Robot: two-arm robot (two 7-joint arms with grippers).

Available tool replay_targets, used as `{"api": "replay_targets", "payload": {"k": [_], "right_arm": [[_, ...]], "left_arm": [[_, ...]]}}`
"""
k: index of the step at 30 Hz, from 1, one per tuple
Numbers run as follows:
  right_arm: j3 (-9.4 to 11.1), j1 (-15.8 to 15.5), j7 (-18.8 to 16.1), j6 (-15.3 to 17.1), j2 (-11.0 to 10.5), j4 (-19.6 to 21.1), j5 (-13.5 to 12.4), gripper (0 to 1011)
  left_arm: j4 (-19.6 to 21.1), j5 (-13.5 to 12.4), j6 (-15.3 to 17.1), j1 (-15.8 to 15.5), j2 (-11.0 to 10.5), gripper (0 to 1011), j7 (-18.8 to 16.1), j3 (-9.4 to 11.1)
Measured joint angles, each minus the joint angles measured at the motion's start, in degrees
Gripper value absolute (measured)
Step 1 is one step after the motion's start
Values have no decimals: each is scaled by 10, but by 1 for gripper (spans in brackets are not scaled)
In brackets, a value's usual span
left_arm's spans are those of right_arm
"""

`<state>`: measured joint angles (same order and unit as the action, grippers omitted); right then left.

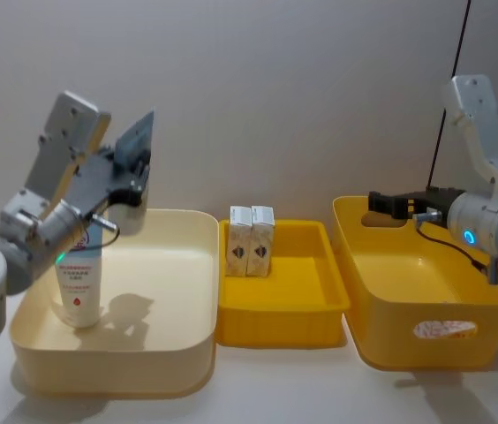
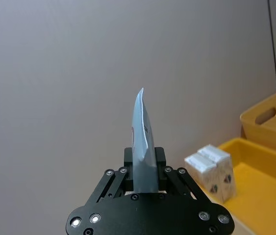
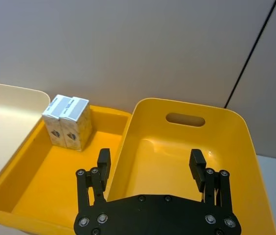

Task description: Bimanual collaborative sorting of washing and personal care products

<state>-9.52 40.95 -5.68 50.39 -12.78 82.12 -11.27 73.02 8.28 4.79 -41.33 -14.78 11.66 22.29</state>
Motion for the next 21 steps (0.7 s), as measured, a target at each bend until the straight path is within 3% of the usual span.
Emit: {"api": "replay_targets", "payload": {"k": [10, 21], "right_arm": [[-28, 1, -50, -33, -19, 0, 1, 1001], [-61, 1, -122, -58, -44, 9, -6, 1001]], "left_arm": [[-3, 27, -40, -30, 14, 238, 34, -17], [-4, 45, -55, -39, 27, 237, 55, -28]]}}
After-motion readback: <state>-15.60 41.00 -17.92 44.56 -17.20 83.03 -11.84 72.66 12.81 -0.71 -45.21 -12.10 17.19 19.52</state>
